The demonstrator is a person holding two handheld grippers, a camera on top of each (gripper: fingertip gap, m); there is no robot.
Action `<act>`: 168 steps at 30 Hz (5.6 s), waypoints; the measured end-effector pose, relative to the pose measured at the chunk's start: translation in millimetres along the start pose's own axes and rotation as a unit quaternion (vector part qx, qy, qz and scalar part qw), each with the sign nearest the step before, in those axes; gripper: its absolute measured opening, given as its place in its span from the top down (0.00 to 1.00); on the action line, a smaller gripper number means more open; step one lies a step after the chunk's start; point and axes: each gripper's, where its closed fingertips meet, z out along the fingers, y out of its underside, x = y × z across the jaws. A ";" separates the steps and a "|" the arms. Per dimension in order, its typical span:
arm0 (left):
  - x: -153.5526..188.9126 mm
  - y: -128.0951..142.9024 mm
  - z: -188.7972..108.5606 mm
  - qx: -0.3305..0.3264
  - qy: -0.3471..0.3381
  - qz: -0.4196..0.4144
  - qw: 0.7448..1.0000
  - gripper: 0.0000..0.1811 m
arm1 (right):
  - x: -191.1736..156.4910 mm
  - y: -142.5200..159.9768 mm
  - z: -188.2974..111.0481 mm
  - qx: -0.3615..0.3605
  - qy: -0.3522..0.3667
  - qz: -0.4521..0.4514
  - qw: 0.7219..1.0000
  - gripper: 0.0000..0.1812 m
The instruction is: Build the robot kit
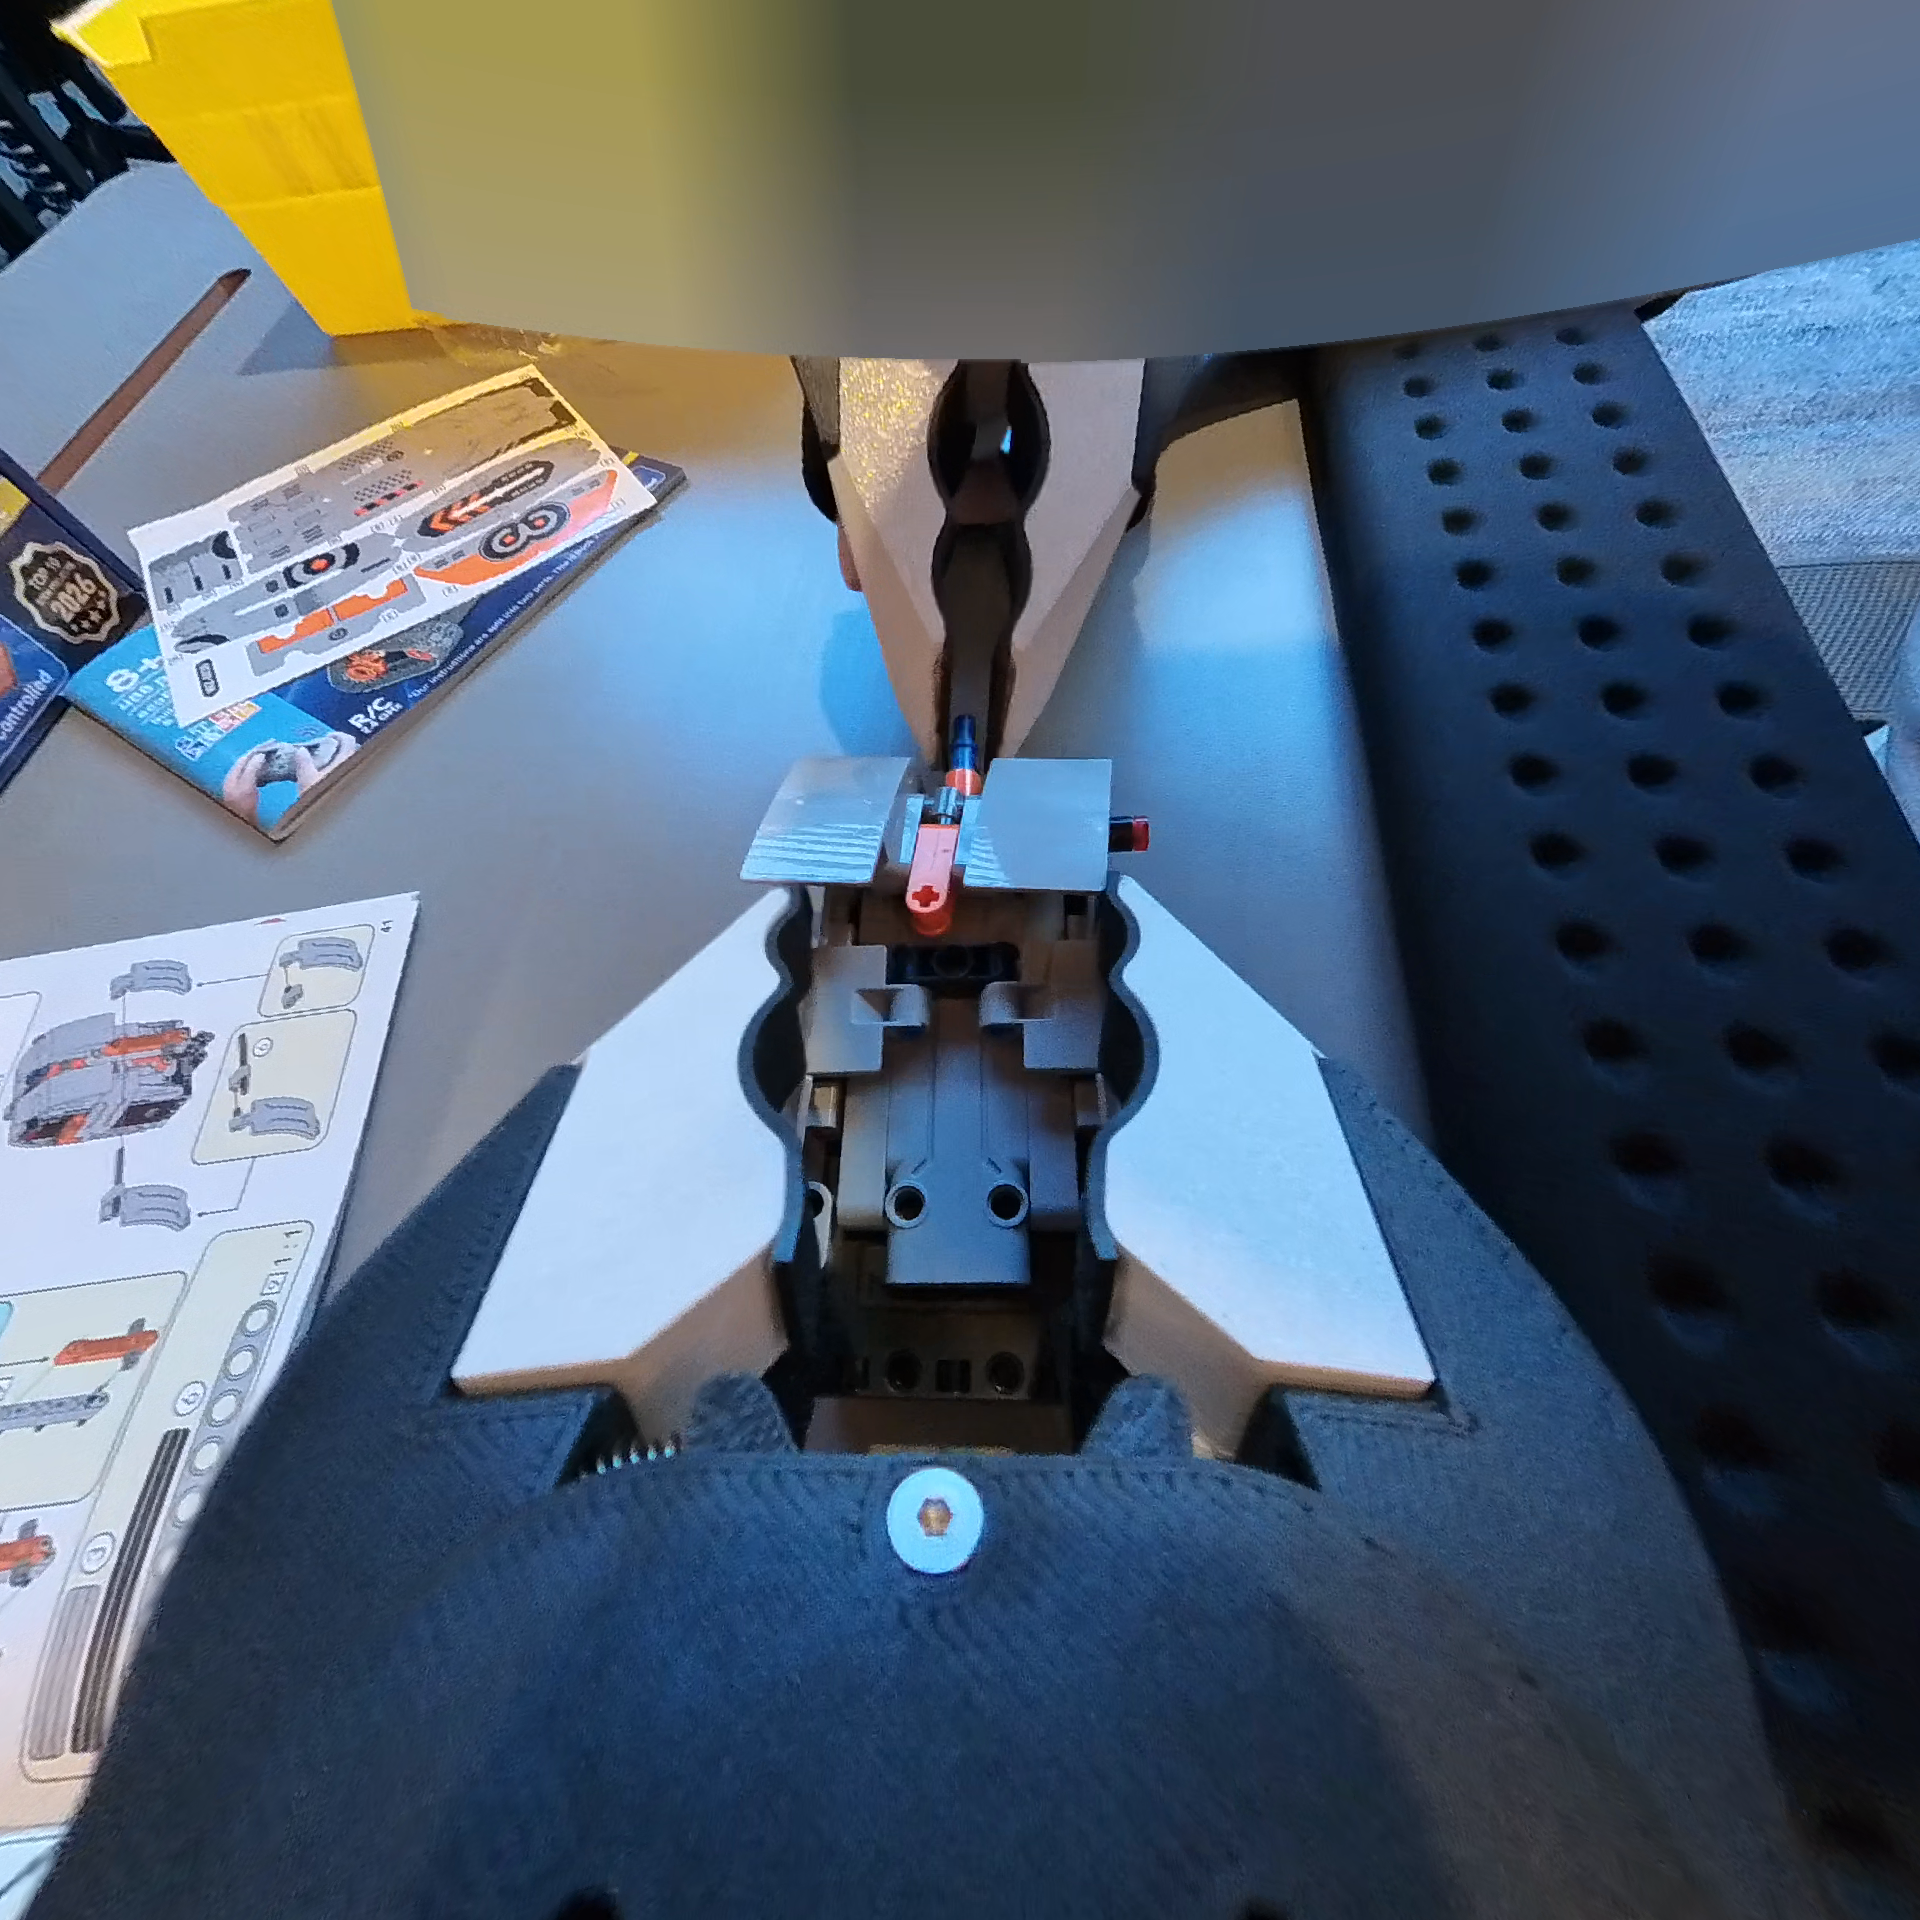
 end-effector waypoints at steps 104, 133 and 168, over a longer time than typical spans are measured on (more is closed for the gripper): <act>-15.4 13.1 -75.7 0.020 0.045 -0.268 0.962 0.59 | -4.8 4.4 -6.7 -0.048 0.244 0.408 0.878 0.53; -20.5 12.3 -1.6 -0.035 0.200 -0.342 0.918 0.60 | 1.7 -1.1 31.6 -0.131 0.268 0.281 0.912 0.50; -28.1 25.4 -20.7 -0.015 0.216 -0.364 0.906 0.69 | 3.5 -5.3 29.1 -0.106 0.255 0.276 0.921 0.55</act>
